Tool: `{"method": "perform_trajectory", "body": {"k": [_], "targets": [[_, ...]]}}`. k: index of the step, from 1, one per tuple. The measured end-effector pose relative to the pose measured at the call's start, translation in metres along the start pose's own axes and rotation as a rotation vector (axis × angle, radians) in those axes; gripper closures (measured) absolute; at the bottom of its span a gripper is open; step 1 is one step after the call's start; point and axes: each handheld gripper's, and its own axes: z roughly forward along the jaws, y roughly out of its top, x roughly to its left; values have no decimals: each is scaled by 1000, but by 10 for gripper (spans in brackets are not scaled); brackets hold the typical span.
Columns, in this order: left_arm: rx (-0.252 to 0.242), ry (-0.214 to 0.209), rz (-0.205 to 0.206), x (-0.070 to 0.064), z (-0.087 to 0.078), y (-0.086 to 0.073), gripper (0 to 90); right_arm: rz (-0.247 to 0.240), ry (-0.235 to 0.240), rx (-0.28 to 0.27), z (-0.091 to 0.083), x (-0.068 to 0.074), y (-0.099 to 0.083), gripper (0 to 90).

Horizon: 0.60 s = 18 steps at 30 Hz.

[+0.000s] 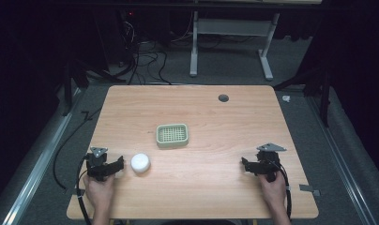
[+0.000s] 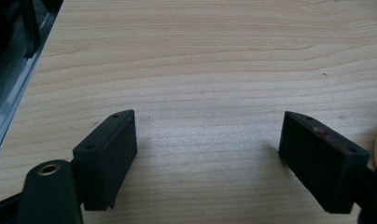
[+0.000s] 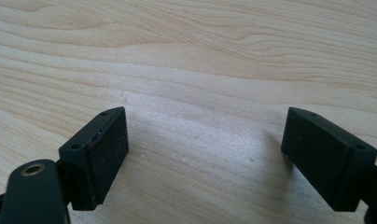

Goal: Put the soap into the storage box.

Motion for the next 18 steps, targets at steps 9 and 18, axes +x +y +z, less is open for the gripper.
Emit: {"method": "perform_trajectory", "body": {"k": [9,18], "targets": [[-3,-3,-4,0,0,0,203,-1,2,0,0,0,0,157],[-4,-7,-4,0,0,0,204,0,2,2,0,0,0,156]]}}
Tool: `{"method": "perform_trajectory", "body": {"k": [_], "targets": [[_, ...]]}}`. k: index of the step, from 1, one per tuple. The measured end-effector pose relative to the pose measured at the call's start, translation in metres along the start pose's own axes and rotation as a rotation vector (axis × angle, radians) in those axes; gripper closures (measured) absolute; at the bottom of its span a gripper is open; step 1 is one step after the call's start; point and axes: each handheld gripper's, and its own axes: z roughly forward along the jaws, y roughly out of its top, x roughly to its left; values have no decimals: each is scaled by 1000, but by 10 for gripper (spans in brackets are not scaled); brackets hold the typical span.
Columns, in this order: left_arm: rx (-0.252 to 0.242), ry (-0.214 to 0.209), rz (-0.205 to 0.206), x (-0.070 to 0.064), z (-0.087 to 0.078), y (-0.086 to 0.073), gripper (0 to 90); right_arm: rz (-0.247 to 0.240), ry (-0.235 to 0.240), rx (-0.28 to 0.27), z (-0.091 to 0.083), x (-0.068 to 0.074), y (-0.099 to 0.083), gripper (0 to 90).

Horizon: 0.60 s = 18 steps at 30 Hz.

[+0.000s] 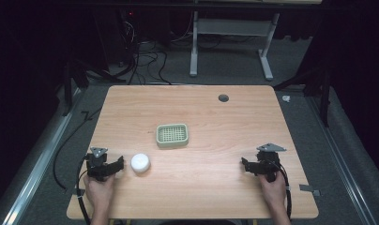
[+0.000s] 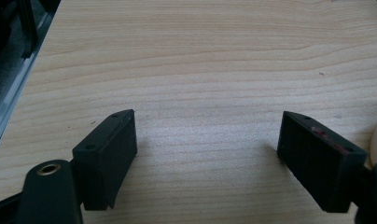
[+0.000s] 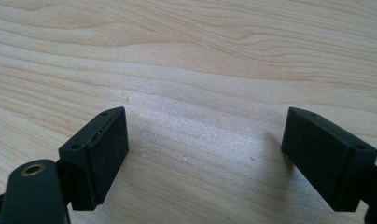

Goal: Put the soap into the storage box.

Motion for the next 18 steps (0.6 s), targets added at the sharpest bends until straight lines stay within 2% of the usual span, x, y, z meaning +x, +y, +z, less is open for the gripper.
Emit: {"method": "perform_trajectory", "body": {"k": [18], "targets": [[9,-2,0,1,-1,0,200,-4,1,-1,0,0,0,156]]}}
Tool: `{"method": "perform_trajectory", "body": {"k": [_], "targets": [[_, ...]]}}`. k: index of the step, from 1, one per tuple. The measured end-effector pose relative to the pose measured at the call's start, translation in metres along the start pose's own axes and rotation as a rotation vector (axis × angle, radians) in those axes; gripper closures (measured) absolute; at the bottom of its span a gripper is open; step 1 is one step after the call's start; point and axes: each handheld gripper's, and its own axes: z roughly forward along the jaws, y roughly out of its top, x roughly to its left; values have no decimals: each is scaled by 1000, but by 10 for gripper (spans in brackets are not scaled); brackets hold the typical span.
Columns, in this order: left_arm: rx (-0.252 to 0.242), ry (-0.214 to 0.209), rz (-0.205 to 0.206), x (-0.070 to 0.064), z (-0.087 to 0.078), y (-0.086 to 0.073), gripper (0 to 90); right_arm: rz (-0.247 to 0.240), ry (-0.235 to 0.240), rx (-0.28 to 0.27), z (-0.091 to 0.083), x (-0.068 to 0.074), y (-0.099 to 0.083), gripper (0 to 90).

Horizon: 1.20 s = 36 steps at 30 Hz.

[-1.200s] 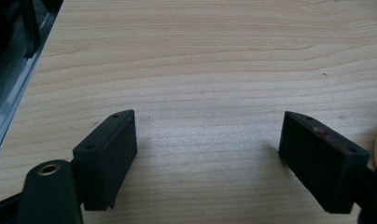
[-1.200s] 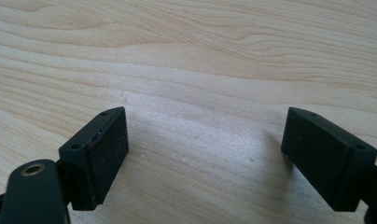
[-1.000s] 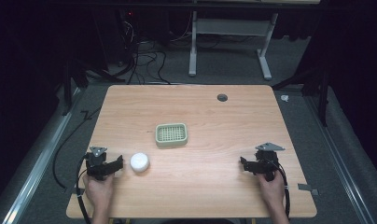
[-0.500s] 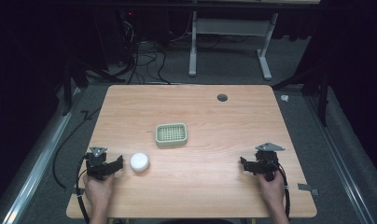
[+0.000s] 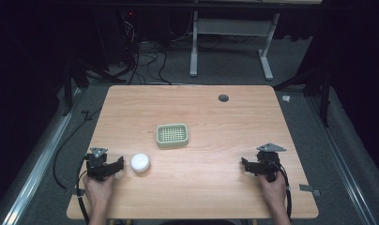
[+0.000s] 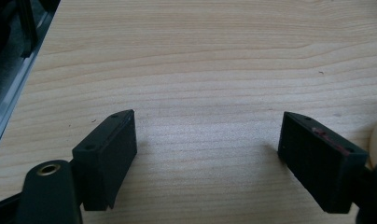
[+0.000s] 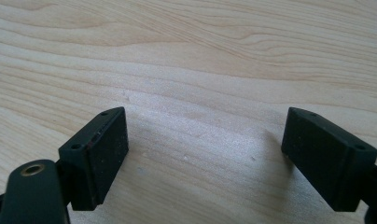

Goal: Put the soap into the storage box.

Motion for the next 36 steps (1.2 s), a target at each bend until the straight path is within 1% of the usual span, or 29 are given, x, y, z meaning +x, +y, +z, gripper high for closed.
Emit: {"method": "perform_trajectory", "body": {"k": [3,6,9,13,17,21,26,28,32,36], "targets": [[7,-15,-15,1,-2,1,195,0,0,0,0,0,0,156],[-4,-24,-18,1,-5,2,191,0,1,1,0,0,0,156],[-15,-52,-28,1,-11,2,184,1,1,1,0,0,0,156],[-24,-76,-21,1,-19,3,180,-2,1,-1,0,0,0,156],[-51,-101,-27,1,-30,4,173,-2,1,-1,0,0,0,156],[-68,-122,-7,-3,-39,5,158,-2,1,-1,0,0,0,156],[-95,-167,10,-14,-50,5,150,-1,1,-1,0,0,0,156],[-97,-182,17,-18,-52,5,149,-2,1,-1,0,0,0,156],[-95,-209,45,-26,-55,8,148,-2,1,-1,0,0,0,156],[-97,-227,63,-35,-58,10,146,-2,1,-1,0,0,0,156]]}}
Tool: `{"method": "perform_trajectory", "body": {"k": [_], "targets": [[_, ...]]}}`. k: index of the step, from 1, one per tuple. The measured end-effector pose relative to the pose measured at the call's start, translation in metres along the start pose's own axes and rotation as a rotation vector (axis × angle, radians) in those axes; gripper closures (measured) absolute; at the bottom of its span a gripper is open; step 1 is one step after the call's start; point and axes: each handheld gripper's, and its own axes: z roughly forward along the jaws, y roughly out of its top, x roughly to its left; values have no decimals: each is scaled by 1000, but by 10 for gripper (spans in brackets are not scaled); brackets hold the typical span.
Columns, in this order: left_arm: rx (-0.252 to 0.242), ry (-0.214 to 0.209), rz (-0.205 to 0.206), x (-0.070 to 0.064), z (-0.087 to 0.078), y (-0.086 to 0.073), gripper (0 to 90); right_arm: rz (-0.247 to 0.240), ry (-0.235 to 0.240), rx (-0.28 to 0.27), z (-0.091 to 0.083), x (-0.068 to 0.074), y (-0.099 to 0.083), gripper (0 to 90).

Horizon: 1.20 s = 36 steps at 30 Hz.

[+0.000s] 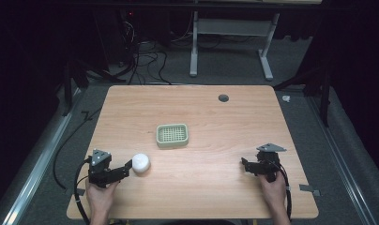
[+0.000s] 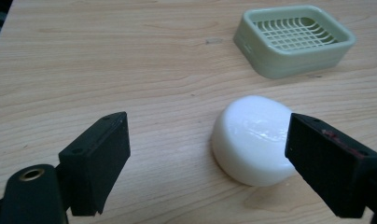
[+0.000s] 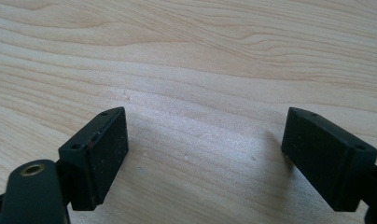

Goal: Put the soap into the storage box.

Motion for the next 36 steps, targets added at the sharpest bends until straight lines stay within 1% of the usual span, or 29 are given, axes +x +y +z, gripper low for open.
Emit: {"method": "perform_trajectory", "body": {"k": [5,9,13,15,17,22,27,32,34,36], "targets": [[21,-27,27,-10,4,1,145,0,0,0,0,0,0,156],[36,-36,45,-16,8,2,143,0,0,0,0,0,0,156],[56,-51,44,-21,13,2,133,1,1,1,0,0,0,156],[64,-53,49,-23,17,2,129,1,1,1,0,0,0,156],[67,-56,46,-25,20,1,129,1,2,1,0,0,0,156],[89,-40,75,-30,27,2,129,0,2,0,0,0,0,156],[103,-33,85,-33,32,1,131,0,2,0,0,0,0,156],[115,-23,83,-35,37,-1,132,-1,2,0,0,0,0,156],[124,-23,75,-34,39,-2,133,-1,2,0,0,0,0,156],[130,-14,75,-34,41,-2,133,-1,2,0,0,0,0,156]]}}
